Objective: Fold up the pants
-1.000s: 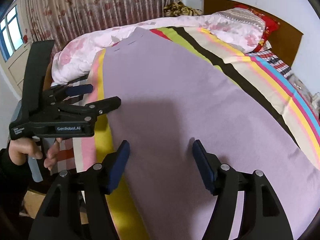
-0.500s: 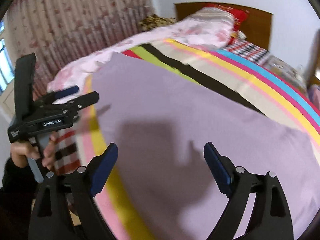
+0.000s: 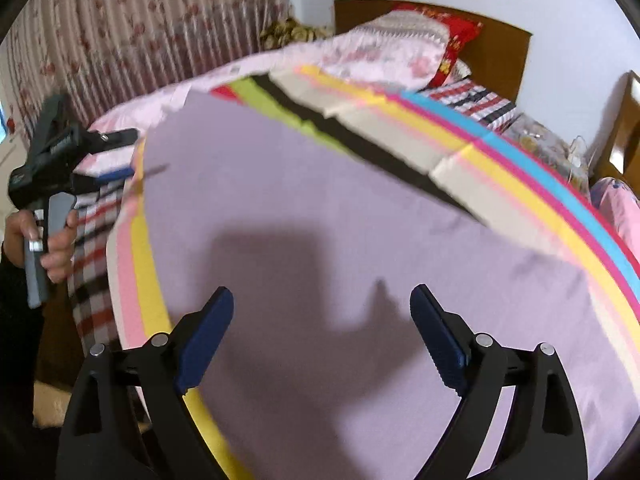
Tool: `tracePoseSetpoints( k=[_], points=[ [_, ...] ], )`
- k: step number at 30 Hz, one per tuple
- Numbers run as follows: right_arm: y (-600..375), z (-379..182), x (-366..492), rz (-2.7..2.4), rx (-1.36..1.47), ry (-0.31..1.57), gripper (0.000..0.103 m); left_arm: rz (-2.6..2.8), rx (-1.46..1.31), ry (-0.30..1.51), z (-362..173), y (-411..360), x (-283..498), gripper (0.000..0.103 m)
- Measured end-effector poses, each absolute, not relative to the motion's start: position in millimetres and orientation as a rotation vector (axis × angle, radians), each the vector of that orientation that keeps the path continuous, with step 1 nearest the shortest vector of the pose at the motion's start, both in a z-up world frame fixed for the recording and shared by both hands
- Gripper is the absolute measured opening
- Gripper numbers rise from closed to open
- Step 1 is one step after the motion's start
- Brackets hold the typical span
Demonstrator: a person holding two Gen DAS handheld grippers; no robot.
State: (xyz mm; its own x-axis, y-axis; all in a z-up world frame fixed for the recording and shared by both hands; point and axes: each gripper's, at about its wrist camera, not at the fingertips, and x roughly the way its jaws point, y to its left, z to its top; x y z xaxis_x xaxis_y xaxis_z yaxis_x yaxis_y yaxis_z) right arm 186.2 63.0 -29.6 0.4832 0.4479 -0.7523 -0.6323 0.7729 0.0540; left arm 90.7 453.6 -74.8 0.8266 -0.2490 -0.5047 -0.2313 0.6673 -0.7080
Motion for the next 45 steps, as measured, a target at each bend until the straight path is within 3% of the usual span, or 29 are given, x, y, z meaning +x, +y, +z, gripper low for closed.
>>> tracePoseSetpoints(
  k=[5,15,17,18,21,23,25,27,28,29,34,45],
  points=[
    [70.8,-41.4,203.4,0.658,-0.192,0.886,0.088,0.075,-0.982,0.538,-90.9,532.6,97.1,0.094],
    [81.2,-62.7,206.9,0.658,-0.198,0.931,0.09,0.041,-1.052,0.533,-119.8,564.5,144.5,0.087],
    [84.3,-65.2,203.5,0.666,-0.214,0.918,0.094,0.059,-1.052,0.525,-121.4,569.2,146.3,0.031],
    [86.2,-65.4,202.8,0.666,-0.224,0.917,0.094,0.083,-1.058,0.536,-122.9,571.9,147.1,0.025],
    [84.4,-65.8,202.3,0.671,-0.214,0.918,0.095,0.074,-1.047,0.533,-124.3,574.4,145.9,0.026],
    [83.1,-65.8,202.1,0.676,-0.203,0.917,0.095,0.079,-1.062,0.509,-129.5,578.7,147.5,0.047],
    [82.7,-65.2,200.7,0.678,-0.201,0.917,0.095,0.051,-1.1,0.474,-131.6,579.8,146.7,0.055],
    [83.6,-63.3,200.1,0.672,-0.211,0.919,0.095,0.1,-1.033,0.51,-123.8,572.1,149.4,0.043],
    [84.4,-61.3,200.6,0.668,-0.214,0.92,0.095,0.118,-0.994,0.525,-120.5,568.5,149.8,0.019],
    [85.6,-55.1,200.4,0.676,-0.203,0.912,0.095,0.109,-0.976,0.521,-117.4,565.7,150.2,0.016],
    [114.6,-30.3,194.9,0.718,-0.302,0.823,0.095,0.146,-0.859,0.466,-82.2,548.1,139.6,0.014],
    [184.3,-66.7,233.0,1.023,-0.505,0.881,0.099,-0.033,-0.497,0.309,68.7,446.4,127.5,0.013]
  ],
)
